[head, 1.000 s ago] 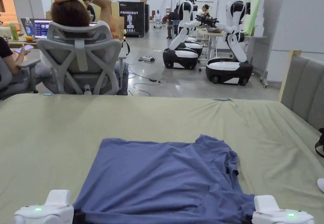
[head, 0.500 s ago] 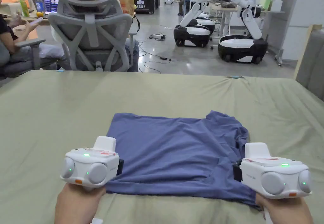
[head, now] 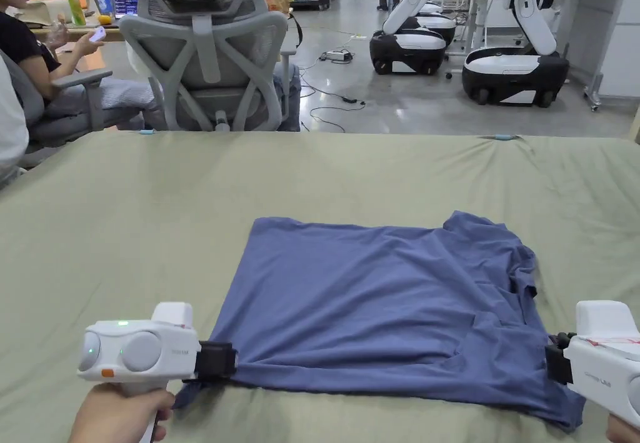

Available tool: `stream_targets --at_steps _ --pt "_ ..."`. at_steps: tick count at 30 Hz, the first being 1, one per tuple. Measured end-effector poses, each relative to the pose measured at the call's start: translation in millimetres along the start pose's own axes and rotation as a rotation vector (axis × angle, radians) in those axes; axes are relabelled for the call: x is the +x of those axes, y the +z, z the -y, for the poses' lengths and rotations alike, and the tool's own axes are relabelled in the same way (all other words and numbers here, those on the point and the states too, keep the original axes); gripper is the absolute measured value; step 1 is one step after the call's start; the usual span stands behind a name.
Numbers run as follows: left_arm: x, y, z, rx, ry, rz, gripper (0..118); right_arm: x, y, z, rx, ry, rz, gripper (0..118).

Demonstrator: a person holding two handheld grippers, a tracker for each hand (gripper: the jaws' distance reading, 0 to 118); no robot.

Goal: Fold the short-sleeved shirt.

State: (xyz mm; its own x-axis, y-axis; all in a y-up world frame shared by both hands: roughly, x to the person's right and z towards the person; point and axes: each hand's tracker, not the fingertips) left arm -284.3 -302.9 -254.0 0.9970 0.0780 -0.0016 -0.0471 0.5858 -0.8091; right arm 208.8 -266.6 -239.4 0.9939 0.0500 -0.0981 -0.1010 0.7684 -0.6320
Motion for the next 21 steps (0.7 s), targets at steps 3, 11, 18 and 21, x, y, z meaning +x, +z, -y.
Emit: stream_targets --at_steps 3,11,18,21 --pt "2.1 -21.3 5.2 -0.112 -0.027 0.033 10 13.7 0.9 2.1 -0.009 -0.006 0.024 0" --pt "22.9 3.6 -9.6 0.023 -0.069 0.002 8 35.9 -24.8 17.3 -0.109 0.001 -0.011 116" --pt "12.6 -3.6 -10.6 0.038 -0.068 0.018 8 38.0 -56.9 28.7 -0.18 -0.005 -0.081 5" --pt "11.5 7.5 -12.8 0.041 -0.076 0.021 7 45.6 -41.5 15.7 -0.148 -0.005 -0.098 4"
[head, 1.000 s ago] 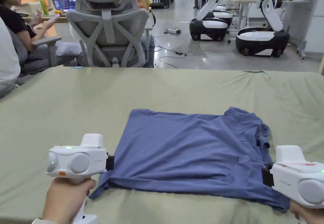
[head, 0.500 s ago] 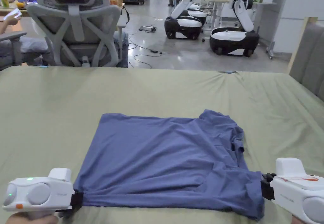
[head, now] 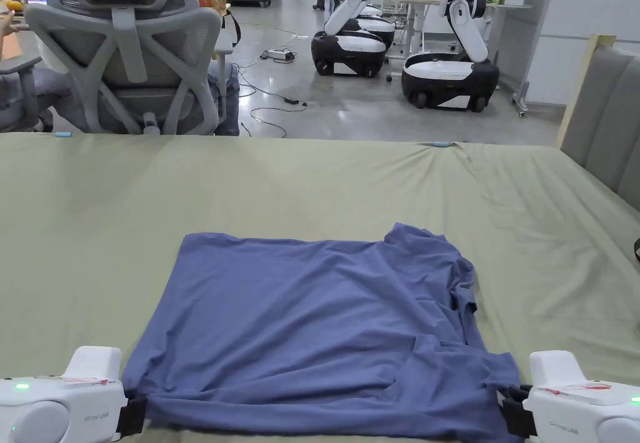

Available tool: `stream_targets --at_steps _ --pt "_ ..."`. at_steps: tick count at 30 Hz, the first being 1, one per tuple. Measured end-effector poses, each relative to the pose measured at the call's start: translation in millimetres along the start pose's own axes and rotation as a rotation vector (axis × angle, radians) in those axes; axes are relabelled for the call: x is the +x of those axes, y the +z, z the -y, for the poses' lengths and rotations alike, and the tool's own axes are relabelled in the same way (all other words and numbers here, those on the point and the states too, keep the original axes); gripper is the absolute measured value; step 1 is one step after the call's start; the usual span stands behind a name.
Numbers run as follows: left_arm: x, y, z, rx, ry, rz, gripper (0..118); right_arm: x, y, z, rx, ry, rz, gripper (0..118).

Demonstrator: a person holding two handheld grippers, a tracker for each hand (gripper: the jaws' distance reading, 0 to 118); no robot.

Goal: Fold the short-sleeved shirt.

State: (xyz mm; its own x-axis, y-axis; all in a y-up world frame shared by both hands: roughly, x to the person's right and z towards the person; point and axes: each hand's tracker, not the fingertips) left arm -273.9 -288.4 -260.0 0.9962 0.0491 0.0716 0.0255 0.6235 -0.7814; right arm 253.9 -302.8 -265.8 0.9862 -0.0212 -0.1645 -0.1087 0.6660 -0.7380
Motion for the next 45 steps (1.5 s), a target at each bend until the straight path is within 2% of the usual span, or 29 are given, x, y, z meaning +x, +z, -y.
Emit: stream_targets --at_steps 2,5,9,14,20,23,25,26,27,28,29,30,32,34,35,36,37,38,39,41,45 --pt "0.0 7.9 -8.6 0.005 -0.011 0.007 7 1.0 15.1 -11.9 0.065 0.013 0.021 4" --pt "-1.9 17.2 -31.1 0.062 -0.007 0.016 7 3.9 32.5 -37.7 0.168 -0.009 0.038 4" --pt "-11.0 2.3 -72.6 0.104 0.085 0.088 7 5.6 29.0 -77.0 0.268 -0.025 0.098 4" --pt "-14.7 -53.9 -116.0 0.091 0.182 0.062 7 10.5 -29.1 -113.9 0.236 -0.038 0.15 4" --pt "-13.6 -125.1 -133.2 -0.008 0.296 0.01 7 11.5 -107.1 -125.5 0.128 -0.011 0.209 4" --pt "-8.5 -131.0 -128.8 -0.021 0.289 -0.01 8 14.8 -116.2 -121.9 0.107 -0.032 0.194 5" --pt "-5.3 -115.2 -123.6 0.049 0.297 0.013 10 13.7 -107.6 -118.2 0.119 -0.026 0.174 7" --pt "-3.7 -104.8 -120.5 0.093 0.301 0.028 18 10.2 -99.4 -117.6 0.121 -0.02 0.171 23" --pt "-1.7 -88.5 -117.0 0.15 0.306 0.031 31 5.6 -88.3 -116.2 0.131 -0.013 0.161 46" --pt "4.2 -73.8 -112.2 0.211 0.294 0.027 48 0.3 -77.4 -114.2 0.147 -0.013 0.146 74" --pt "13.9 -57.5 -106.1 0.273 0.264 0.01 71 -10.1 -62.3 -110.7 0.183 -0.021 0.131 99" --pt "25.6 -42.7 -99.6 0.321 0.215 -0.007 80 -20.2 -47.9 -106.2 0.227 -0.024 0.114 108" --pt "44.5 -19.1 -87.4 0.412 0.093 -0.033 82 -41.9 -25.4 -96.1 0.276 -0.014 0.084 110" --pt "63.6 0.0 -68.6 0.488 0.028 -0.068 79 -62.4 -7.9 -82.1 0.299 -0.013 0.069 105" --pt "62.2 -2.1 -62.2 0.501 0.002 -0.082 65 -71.6 -0.3 -73.7 0.327 -0.013 0.049 87" --pt "69.0 1.5 -54.0 0.493 -0.023 -0.098 40 -80.6 4.6 -66.4 0.338 -0.013 0.042 63" --pt "74.1 2.9 -46.9 0.484 -0.058 -0.106 12 -88.5 6.8 -60.6 0.337 -0.012 0.046 34" --pt "75.1 -1.8 -40.0 0.463 -0.085 -0.113 0 -96.6 8.8 -53.7 0.341 0.003 0.051 7" --pt "71.1 -7.3 -35.0 0.453 -0.074 -0.105 0 -102.2 10.4 -47.8 0.353 0.019 0.052 2" --pt "64.8 -10.1 -30.0 0.392 -0.038 -0.037 0 -108.5 10.1 -42.6 0.347 0.036 0.03 1" --pt "33.2 -18.5 -24.7 0.365 0.013 -0.086 0 -110.8 5.9 -40.6 0.322 0.044 0.025 0"
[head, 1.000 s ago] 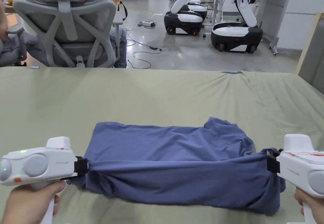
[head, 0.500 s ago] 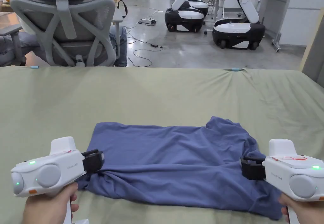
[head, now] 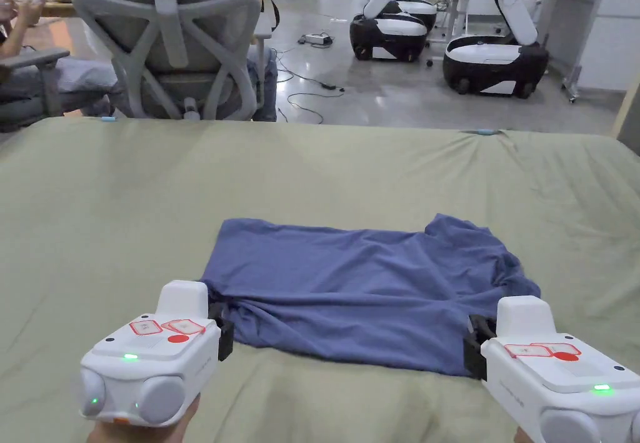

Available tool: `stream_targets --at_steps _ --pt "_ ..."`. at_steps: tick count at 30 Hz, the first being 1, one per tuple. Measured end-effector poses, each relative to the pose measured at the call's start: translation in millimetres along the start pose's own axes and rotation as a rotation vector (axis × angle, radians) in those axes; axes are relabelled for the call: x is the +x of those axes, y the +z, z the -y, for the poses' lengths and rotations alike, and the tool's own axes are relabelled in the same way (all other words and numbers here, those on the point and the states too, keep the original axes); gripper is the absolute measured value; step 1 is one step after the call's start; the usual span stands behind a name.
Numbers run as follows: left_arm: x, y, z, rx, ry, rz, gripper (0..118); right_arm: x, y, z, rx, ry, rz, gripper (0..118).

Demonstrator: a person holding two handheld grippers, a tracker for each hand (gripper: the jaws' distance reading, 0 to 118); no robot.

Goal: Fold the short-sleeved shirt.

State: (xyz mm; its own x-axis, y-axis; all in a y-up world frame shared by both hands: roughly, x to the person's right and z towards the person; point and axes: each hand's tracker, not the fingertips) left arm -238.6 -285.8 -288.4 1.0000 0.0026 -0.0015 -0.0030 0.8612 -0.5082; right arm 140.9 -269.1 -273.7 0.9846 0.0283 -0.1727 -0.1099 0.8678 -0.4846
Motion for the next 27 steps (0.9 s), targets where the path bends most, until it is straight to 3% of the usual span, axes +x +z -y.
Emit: stream_targets --at_steps 8,9,10,11,12,13,15,17,21,23,24,26,27 --pt "-57.3 -42.1 14.4 -0.171 0.15 -0.025 0 8.4 -16.9 2.4 -0.026 -0.017 -0.003 0" --pt "-53.8 -47.7 10.2 -0.169 0.141 -0.033 6 10.2 -19.6 2.6 -0.031 -0.017 0.0 0" --pt "-50.6 -53.7 6.7 -0.172 0.135 -0.046 32 12.4 -21.4 2.8 -0.034 -0.017 0.002 0" --pt "-50.2 -69.0 4.3 -0.198 0.117 -0.071 79 16.8 -23.6 3.5 -0.038 -0.02 0.005 0" --pt "-49.7 -81.4 2.1 -0.214 0.109 -0.075 99 21.4 -25.3 4.3 -0.04 -0.021 0.012 0" --pt "-50.1 -91.4 -0.7 -0.209 0.11 -0.06 100 25.6 -26.3 4.8 -0.043 -0.022 0.021 0" --pt "-47.3 -115.9 -7.4 -0.235 0.111 -0.048 83 37.9 -27.7 6.2 -0.05 -0.022 0.052 0" --pt "-41.0 -135.3 -9.9 -0.273 0.081 -0.056 78 53.0 -28.1 8.1 -0.066 -0.026 0.087 0" --pt "-24.0 -149.6 -10.8 -0.343 -0.031 -0.031 43 85.9 -37.2 14.5 -0.126 -0.043 0.169 0" --pt "-13.4 -128.2 -22.4 -0.319 -0.08 -0.041 8 102.2 -48.3 18.3 -0.137 -0.066 0.192 4" --pt "-11.0 -121.6 -25.9 -0.283 -0.096 -0.093 8 108.0 -54.5 20.0 -0.144 -0.083 0.198 22" --pt "-12.6 -106.8 -36.3 -0.271 -0.05 -0.042 6 116.7 -71.8 22.5 -0.18 -0.111 0.196 94" --pt "-10.4 -99.7 -39.5 -0.244 -0.042 -0.026 6 119.6 -81.4 24.6 -0.209 -0.135 0.174 108"
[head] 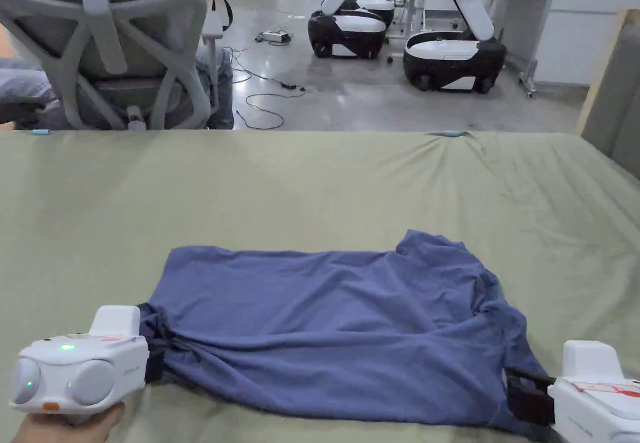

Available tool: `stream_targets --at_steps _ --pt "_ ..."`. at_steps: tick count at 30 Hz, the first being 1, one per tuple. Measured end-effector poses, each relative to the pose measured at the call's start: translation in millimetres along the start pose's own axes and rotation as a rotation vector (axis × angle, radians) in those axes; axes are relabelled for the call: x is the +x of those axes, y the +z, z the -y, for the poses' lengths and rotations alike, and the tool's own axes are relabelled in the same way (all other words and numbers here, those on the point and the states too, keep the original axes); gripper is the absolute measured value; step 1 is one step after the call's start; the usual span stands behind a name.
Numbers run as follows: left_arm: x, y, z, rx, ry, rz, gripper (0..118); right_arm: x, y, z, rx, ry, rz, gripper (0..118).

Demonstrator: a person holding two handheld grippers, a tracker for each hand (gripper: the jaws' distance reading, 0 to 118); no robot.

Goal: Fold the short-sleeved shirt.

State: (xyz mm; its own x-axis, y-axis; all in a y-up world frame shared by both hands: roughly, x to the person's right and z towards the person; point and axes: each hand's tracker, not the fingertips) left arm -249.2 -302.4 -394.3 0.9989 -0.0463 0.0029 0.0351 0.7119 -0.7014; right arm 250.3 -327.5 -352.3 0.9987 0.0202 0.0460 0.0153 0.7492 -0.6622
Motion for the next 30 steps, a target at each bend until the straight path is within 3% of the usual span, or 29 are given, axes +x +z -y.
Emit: stream_targets --at_steps 1,3,4,5,7,9,10,15,20,27,28,30 --pt "2.8 6.0 -1.3 0.012 -0.002 -0.005 6 0.7 -6.6 0.4 -0.01 -0.019 -0.023 108" --pt "0.1 7.5 -8.5 0.02 -0.02 -0.004 6 -0.9 -23.0 2.1 -0.03 -0.041 -0.069 94" --pt "1.1 8.6 -9.1 0.021 -0.021 0.001 6 -2.3 -32.7 3.3 -0.079 -0.035 -0.07 76" --pt "0.9 9.0 -9.0 0.017 -0.011 0.014 6 -3.1 -40.7 4.9 -0.121 -0.025 -0.089 36" --pt "-7.0 2.8 -9.2 0.004 0.013 0.024 6 -3.0 -46.1 7.4 -0.143 -0.045 -0.136 22" --pt "-10.9 7.0 -4.6 -0.011 0.031 0.03 5 -0.4 -34.1 2.6 -0.107 -0.039 -0.11 15" --pt "-13.3 13.4 -1.7 -0.003 0.048 0.038 5 3.6 -25.5 -1.7 -0.084 -0.078 -0.157 5" --pt "-26.7 42.7 2.2 0.038 0.08 0.076 5 14.1 33.8 -22.7 0.008 -0.08 -0.132 5" --pt "-32.5 73.6 22.3 0.052 0.077 0.085 5 11.4 72.3 -15.8 0.01 -0.008 -0.118 5" --pt "-38.1 51.8 86.7 -0.071 0.156 0.105 8 -0.9 39.5 38.0 -0.136 0.07 -0.055 7" --pt "-40.6 51.2 90.5 -0.077 0.187 0.109 17 1.1 36.9 40.8 -0.146 0.047 -0.065 12" --pt "-39.3 61.2 88.6 -0.054 0.176 0.056 62 2.2 41.4 37.2 -0.139 0.032 -0.066 66"
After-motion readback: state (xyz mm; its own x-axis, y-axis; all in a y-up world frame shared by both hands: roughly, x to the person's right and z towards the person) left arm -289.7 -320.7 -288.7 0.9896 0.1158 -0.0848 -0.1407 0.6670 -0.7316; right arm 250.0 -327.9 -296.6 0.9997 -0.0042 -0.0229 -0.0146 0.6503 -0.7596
